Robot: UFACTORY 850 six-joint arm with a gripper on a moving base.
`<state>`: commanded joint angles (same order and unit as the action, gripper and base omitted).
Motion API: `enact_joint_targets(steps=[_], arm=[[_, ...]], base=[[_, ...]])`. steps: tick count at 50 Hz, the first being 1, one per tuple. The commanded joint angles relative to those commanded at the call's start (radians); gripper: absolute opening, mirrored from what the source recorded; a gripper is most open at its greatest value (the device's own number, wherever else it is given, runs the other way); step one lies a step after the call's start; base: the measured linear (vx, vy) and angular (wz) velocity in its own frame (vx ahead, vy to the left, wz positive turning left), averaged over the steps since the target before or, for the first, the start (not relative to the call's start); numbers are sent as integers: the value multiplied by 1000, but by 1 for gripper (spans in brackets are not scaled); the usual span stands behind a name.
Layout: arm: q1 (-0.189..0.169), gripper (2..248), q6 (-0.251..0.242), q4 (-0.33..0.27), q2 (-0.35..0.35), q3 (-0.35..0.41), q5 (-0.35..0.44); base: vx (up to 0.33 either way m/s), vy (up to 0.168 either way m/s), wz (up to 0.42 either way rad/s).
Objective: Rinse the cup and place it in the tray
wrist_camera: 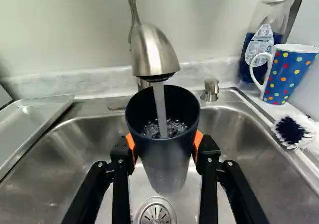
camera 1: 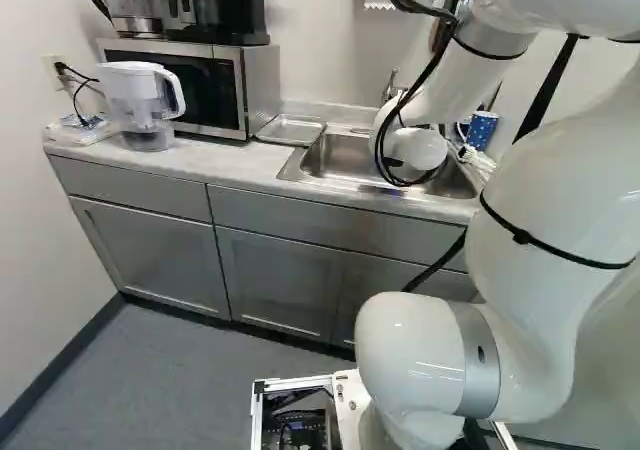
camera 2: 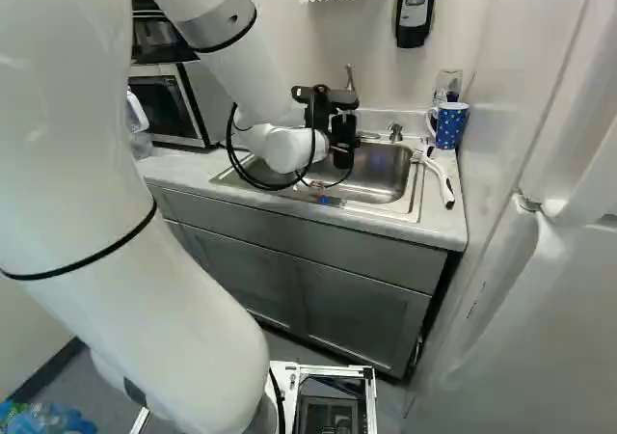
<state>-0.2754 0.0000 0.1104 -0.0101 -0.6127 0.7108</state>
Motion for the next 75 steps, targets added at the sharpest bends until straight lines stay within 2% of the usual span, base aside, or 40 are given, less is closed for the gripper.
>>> enact_joint_targets(steps=[75], arm=[[0, 124, 0, 0, 0, 0, 0]], base=[[0, 0, 0]])
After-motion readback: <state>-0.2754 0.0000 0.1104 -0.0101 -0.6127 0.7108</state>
